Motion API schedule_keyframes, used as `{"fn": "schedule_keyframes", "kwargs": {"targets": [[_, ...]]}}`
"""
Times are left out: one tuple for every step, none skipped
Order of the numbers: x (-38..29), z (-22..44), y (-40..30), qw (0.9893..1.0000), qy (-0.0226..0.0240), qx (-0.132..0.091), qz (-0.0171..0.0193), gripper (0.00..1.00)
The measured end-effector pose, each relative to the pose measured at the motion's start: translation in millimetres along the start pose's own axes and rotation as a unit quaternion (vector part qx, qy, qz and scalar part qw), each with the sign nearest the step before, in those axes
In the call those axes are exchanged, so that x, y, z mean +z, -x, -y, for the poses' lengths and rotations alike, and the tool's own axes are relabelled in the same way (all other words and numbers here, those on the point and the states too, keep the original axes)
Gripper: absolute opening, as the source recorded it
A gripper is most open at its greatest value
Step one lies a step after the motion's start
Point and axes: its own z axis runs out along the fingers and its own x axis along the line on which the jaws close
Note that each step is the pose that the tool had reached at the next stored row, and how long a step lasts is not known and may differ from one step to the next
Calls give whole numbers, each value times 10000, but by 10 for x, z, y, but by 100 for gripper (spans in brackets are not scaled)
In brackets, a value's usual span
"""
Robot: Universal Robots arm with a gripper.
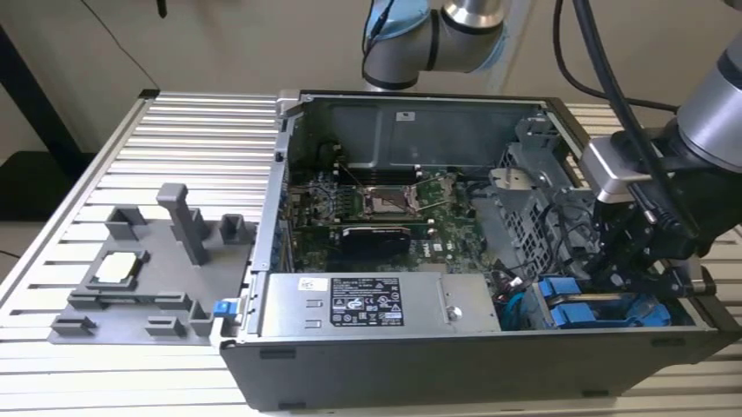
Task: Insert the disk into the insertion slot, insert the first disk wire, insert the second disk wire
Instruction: 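Insert the second disk wire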
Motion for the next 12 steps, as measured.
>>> {"fn": "schedule_keyframes", "kwargs": {"targets": [[-3, 0, 0, 10000, 0, 0, -4, 24], [-6, 0, 0, 10000, 0, 0, -7, 24], [-10, 0, 0, 10000, 0, 0, -7, 24], [-22, 0, 1, 10000, 0, 1, -7, 24], [-38, 1, 2, 10000, 0, 1, -6, 24], [-55, 2, 3, 10000, 0, 1, -5, 24], [-67, 2, 4, 10000, 0, 1, -7, 24], [-75, 3, 5, 10000, 0, 1, -6, 24], [-84, 3, 5, 10000, 0, 1, -6, 24], [-101, 4, 7, 10000, 0, 0, -7, 24], [-123, 5, 8, 10000, 0, 1, -6, 24], [-152, 7, 10, 10000, 0, 0, -7, 24]]}}
